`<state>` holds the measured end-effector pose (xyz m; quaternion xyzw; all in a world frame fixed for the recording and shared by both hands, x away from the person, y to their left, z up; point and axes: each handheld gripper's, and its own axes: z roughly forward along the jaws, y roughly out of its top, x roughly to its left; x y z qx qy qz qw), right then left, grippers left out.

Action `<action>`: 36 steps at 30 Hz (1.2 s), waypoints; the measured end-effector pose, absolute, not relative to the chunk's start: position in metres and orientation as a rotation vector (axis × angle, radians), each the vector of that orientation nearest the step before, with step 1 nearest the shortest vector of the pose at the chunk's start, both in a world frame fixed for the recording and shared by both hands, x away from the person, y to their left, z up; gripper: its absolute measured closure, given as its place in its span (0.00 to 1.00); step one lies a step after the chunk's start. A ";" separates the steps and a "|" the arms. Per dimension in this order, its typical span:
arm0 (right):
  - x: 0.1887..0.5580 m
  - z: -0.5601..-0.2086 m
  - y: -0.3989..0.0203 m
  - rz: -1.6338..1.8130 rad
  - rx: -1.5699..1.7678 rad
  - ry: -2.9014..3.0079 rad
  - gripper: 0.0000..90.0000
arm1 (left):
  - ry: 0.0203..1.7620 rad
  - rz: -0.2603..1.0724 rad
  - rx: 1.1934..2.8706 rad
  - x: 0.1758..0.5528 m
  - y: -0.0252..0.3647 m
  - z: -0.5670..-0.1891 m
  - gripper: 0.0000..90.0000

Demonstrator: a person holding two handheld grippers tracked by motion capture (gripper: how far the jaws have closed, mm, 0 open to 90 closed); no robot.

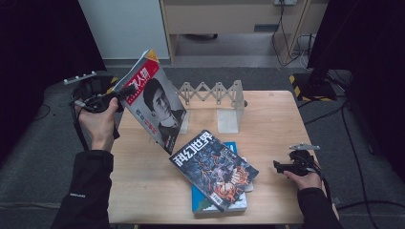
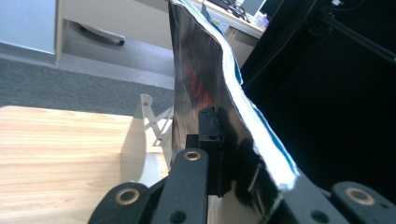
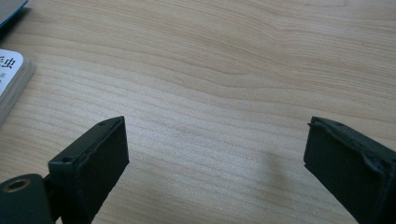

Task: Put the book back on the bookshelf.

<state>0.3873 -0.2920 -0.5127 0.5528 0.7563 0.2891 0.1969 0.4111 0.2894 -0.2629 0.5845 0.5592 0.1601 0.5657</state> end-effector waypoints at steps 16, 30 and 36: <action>0.388 -0.515 -0.292 0.795 1.536 2.136 0.08 | 1.327 0.519 1.422 0.448 0.269 -0.278 0.96; 0.388 -0.517 -0.291 0.790 1.532 2.146 0.08 | 1.352 0.615 1.439 0.477 0.258 -0.310 0.96; 0.388 -0.517 -0.291 0.788 1.535 2.148 0.08 | 1.350 0.628 1.460 0.479 0.254 -0.325 0.96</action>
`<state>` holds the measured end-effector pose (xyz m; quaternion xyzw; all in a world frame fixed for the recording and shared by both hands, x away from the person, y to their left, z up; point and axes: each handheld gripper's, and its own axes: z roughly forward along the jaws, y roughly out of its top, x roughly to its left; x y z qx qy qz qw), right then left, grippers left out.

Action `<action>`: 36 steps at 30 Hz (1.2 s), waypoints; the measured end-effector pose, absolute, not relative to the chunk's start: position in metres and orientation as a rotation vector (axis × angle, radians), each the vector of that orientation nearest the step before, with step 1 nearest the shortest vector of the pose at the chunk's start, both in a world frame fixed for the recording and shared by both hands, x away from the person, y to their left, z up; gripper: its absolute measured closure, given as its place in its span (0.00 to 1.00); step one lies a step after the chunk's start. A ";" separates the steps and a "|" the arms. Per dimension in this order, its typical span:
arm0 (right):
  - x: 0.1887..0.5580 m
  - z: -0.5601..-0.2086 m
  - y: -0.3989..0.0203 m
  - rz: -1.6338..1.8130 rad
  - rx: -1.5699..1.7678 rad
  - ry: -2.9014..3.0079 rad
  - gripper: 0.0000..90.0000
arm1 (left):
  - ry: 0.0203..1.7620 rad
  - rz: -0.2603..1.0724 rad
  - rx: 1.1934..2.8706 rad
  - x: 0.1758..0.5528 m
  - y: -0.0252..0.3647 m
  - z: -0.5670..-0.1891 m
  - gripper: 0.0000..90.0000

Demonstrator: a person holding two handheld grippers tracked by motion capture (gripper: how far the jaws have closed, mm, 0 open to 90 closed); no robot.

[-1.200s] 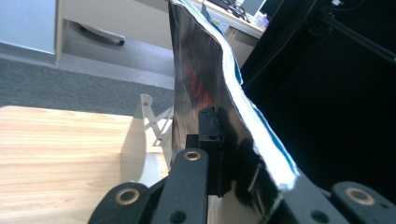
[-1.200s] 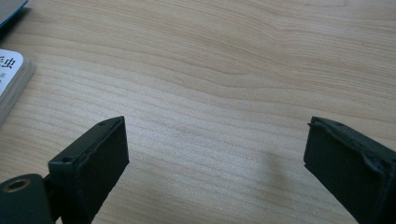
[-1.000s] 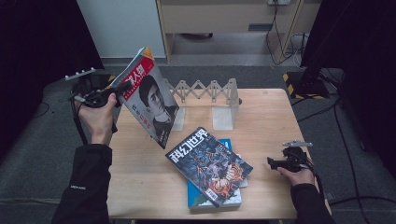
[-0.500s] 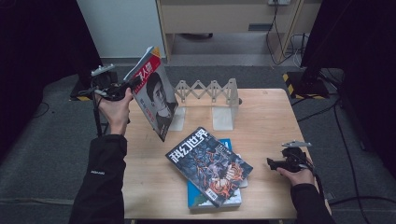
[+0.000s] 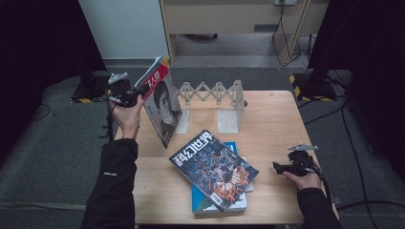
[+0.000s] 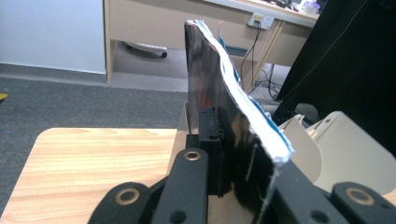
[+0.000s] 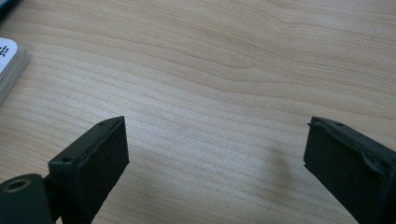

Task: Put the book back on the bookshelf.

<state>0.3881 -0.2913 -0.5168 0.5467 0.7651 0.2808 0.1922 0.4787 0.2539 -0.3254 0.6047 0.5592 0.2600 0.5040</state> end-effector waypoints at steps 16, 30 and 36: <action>0.387 -0.517 -0.291 0.780 1.540 2.154 0.08 | 1.374 0.531 1.590 0.460 0.260 -0.327 0.93; 0.387 -0.517 -0.291 0.779 1.533 2.168 0.08 | 1.437 0.418 1.690 0.464 0.260 -0.323 0.87; 0.387 -0.518 -0.290 0.781 1.536 2.165 0.08 | 1.476 0.369 1.713 0.477 0.255 -0.327 0.85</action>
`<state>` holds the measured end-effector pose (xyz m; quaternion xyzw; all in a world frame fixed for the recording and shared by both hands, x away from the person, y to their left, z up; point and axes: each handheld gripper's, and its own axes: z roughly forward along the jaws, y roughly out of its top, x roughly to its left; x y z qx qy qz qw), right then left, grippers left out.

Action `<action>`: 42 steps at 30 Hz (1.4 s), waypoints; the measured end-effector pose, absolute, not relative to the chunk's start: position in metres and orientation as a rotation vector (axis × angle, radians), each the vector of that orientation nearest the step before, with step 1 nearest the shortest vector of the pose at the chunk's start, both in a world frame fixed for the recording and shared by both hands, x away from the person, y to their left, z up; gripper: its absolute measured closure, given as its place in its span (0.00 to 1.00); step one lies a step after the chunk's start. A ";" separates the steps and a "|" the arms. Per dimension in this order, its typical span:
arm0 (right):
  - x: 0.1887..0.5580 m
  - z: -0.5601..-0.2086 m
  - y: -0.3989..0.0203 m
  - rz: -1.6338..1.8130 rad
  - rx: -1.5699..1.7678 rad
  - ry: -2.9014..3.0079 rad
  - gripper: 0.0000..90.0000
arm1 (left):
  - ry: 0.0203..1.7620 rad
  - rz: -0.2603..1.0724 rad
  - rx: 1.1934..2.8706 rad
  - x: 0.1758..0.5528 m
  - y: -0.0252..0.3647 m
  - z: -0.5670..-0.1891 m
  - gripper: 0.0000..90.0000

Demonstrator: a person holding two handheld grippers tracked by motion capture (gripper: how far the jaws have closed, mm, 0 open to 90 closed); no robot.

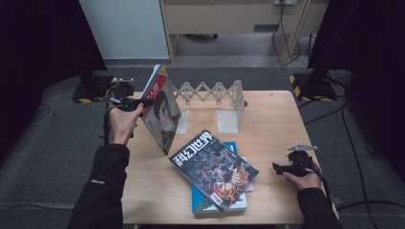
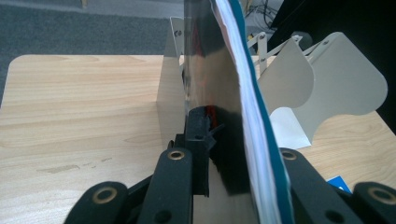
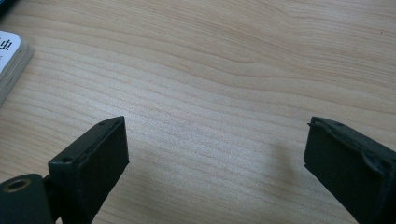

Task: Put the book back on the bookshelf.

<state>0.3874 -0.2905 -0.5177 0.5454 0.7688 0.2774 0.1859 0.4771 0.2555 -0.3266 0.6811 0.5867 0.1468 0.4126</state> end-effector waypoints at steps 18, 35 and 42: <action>0.388 -0.517 -0.291 0.781 1.530 2.175 0.08 | 1.545 0.613 1.664 0.490 0.233 -0.325 0.96; 0.388 -0.518 -0.290 0.778 1.529 2.179 0.08 | 1.555 0.622 1.693 0.493 0.231 -0.325 0.95; 0.388 -0.517 -0.291 0.784 1.528 2.176 0.08 | 1.491 0.617 1.672 0.487 0.233 -0.328 0.85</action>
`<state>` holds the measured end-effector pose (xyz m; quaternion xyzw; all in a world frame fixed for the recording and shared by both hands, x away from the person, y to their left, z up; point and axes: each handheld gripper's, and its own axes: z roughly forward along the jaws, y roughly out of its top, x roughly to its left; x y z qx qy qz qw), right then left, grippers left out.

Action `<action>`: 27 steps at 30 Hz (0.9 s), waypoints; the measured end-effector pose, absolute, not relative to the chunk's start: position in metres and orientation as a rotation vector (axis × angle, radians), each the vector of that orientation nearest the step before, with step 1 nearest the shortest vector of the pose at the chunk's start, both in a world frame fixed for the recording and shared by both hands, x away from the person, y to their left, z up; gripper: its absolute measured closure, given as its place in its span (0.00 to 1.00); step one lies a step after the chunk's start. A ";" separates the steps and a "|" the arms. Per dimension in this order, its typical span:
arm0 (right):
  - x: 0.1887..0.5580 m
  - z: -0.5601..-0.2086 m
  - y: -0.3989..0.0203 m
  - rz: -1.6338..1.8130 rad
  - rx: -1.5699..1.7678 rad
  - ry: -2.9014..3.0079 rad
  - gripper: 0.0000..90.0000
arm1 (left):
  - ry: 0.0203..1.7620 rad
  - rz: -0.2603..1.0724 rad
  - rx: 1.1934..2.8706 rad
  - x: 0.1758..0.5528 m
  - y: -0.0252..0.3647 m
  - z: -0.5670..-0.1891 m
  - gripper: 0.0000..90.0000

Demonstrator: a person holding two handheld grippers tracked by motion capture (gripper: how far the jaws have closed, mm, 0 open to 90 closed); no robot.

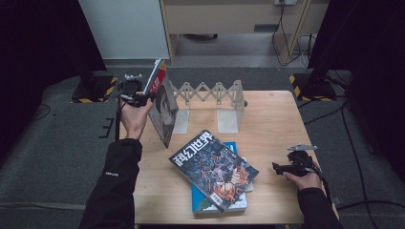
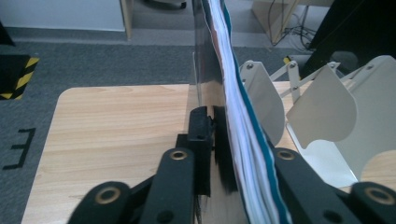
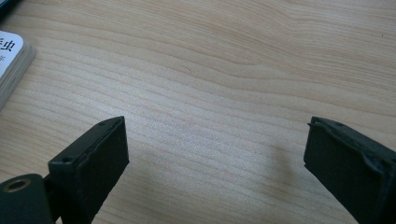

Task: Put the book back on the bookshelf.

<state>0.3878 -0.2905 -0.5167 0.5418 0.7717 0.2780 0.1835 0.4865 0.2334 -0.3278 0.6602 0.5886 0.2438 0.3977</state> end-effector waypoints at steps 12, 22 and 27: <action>0.387 -0.513 -0.291 0.803 1.523 2.145 0.08 | 1.355 0.637 1.576 0.457 0.251 -0.326 0.57; 0.385 -0.508 -0.291 0.829 1.506 2.120 0.09 | 1.241 0.610 1.555 0.419 0.267 -0.336 0.42; 0.383 -0.504 -0.291 0.856 1.508 2.100 0.11 | 1.249 0.607 1.574 0.405 0.273 -0.350 0.38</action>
